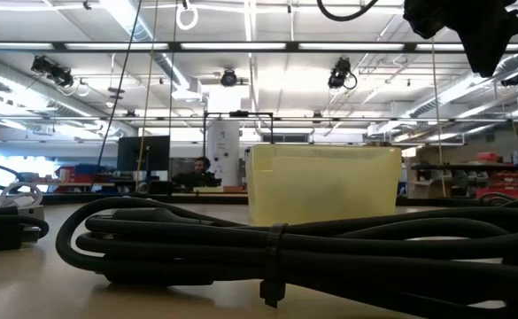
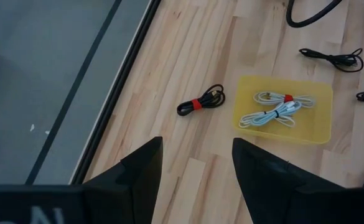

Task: Pick and place USB-C Cables
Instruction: Put the black charger cable into the yellow bin

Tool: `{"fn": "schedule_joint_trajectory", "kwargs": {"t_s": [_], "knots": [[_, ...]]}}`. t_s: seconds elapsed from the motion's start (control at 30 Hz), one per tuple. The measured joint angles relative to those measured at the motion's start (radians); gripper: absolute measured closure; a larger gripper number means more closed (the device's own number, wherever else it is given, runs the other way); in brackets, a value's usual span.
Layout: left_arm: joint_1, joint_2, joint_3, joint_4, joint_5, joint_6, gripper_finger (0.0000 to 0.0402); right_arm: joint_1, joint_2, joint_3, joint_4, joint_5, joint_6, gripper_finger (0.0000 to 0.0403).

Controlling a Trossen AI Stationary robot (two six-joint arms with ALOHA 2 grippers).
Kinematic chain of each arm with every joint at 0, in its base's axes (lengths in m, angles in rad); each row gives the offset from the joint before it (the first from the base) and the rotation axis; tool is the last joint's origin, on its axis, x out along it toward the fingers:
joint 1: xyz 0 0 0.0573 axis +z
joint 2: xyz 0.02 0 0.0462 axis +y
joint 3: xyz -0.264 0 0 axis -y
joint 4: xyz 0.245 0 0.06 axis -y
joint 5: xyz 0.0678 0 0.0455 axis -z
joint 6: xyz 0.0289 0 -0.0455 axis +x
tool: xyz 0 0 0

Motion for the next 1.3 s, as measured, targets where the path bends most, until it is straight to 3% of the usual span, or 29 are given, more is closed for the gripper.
{"fn": "schedule_joint_trajectory", "kwargs": {"t_s": [0.3, 0.53, 0.77, 1.3], "knots": [[0.000, 0.000, 0.000, 0.000, 0.000, 0.000, 0.0200, 0.011, 0.009, 0.000, 0.015, 0.004, 0.055, 0.0283], [0.000, 0.000, 0.000, 0.000, 0.000, 0.000, 0.0200, 0.060, 0.070, 0.000, 0.023, -0.058, 0.128, 0.0257], [0.000, 0.000, 0.000, 0.000, 0.000, 0.000, 0.0200, 0.145, 0.172, 0.000, 0.176, -0.100, 0.231, 0.0231], [0.000, 0.000, 0.000, 0.000, 0.000, 0.030, 0.0200, 0.294, 0.417, 0.000, 0.354, -0.198, 0.652, 0.0221]]}}
